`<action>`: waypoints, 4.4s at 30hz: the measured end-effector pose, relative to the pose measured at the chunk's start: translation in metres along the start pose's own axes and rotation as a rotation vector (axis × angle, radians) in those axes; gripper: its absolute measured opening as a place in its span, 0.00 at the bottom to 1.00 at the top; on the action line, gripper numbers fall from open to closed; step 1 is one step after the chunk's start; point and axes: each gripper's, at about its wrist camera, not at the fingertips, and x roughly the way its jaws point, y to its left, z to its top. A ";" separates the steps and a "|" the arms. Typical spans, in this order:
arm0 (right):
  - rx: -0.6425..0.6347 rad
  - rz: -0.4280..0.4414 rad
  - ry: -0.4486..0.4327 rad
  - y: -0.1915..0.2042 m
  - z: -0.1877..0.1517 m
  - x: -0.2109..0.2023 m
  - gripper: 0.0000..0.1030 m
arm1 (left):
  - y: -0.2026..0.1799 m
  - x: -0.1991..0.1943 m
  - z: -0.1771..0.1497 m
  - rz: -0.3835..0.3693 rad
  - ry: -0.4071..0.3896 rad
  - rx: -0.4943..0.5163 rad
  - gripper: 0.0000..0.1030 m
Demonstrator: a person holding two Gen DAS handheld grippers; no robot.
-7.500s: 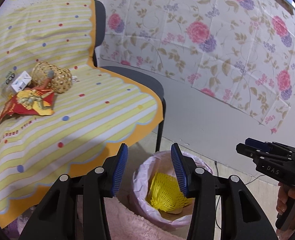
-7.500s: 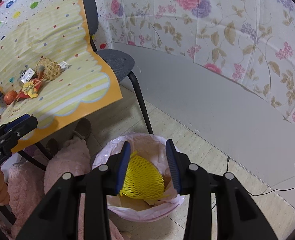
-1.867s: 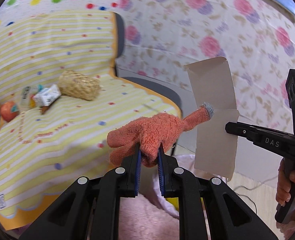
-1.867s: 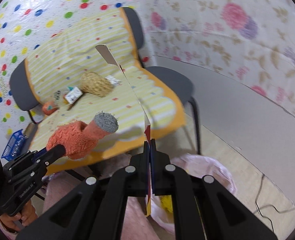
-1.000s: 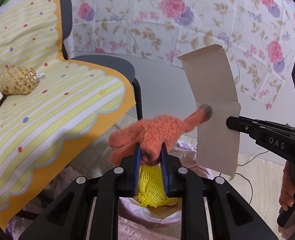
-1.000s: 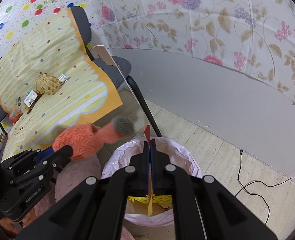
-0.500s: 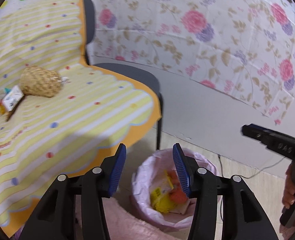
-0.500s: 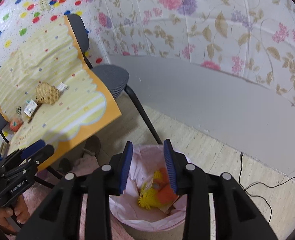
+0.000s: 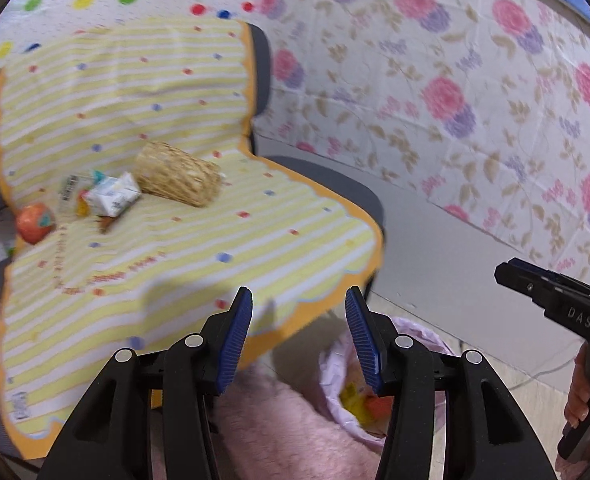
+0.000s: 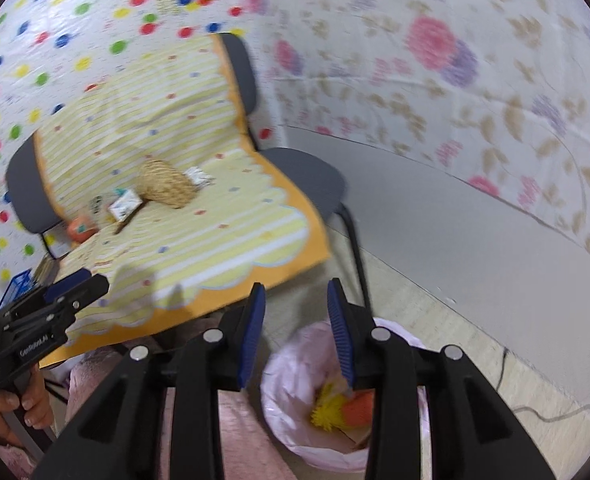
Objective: Collect trash
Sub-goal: 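Move both open tools back over the chair, then grasp the mango snack bag with the left tool while the right tool grasps the white milk carton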
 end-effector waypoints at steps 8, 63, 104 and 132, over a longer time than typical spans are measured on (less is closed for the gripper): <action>-0.128 0.114 -0.003 0.071 0.024 0.016 0.31 | 0.062 -0.035 0.013 0.153 -0.070 -0.098 0.51; -0.218 0.202 -0.036 0.159 0.069 0.054 0.31 | 0.182 -0.064 0.050 0.371 -0.182 -0.228 0.54; -0.196 0.248 0.005 0.123 0.089 0.137 0.43 | 0.223 0.011 0.059 0.484 -0.061 -0.241 0.66; -0.267 0.249 0.089 0.179 0.122 0.217 0.50 | 0.280 0.098 0.097 0.399 0.007 -0.090 0.00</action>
